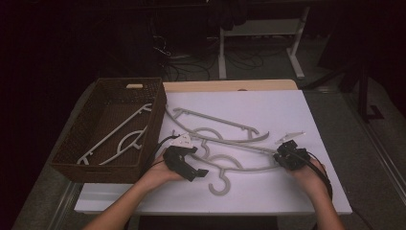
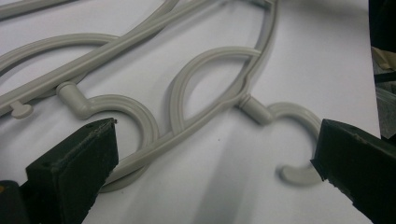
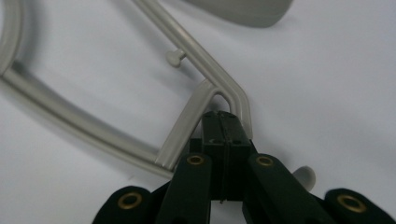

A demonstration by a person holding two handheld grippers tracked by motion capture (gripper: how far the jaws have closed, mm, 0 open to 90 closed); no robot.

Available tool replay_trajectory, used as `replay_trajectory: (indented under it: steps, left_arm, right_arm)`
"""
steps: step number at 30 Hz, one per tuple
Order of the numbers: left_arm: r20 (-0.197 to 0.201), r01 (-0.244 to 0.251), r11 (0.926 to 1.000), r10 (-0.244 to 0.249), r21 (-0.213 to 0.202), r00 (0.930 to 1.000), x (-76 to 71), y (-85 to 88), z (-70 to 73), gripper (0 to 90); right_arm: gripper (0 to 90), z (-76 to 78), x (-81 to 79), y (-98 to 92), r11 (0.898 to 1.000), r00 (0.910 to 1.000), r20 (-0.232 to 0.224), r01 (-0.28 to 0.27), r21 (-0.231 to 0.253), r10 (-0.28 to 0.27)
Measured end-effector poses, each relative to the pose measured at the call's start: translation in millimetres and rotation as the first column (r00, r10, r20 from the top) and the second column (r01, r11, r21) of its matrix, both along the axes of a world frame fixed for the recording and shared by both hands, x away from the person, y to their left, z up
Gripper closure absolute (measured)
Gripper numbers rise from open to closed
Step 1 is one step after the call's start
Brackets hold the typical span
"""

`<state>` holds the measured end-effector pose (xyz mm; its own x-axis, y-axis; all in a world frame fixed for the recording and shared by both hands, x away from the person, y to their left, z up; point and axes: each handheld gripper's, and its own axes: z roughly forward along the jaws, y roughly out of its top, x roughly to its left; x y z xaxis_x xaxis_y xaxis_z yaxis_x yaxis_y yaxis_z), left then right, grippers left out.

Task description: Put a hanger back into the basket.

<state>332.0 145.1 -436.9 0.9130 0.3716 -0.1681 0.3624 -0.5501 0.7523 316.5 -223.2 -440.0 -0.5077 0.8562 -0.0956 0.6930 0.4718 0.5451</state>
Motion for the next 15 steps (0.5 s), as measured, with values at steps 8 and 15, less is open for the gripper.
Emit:
replay_trajectory:
  steps: [8,15]
  left_arm:
    - [0.000,0.003,1.0000,-0.003,0.002,1.0000,0.0,-0.1,-0.2,0.0]
    - [-0.003,0.009,0.9999,-0.009,0.006,1.0000,-0.3,-1.5,-1.5,0.0]
  right_arm:
    - [89.1,-2.3,36.1,-5.7,0.998,0.9983,0.021,0.055,-0.022,-0.054]
    - [89.1,-3.1,53.5,-9.9,0.997,0.9961,0.036,0.081,-0.006,-0.081]
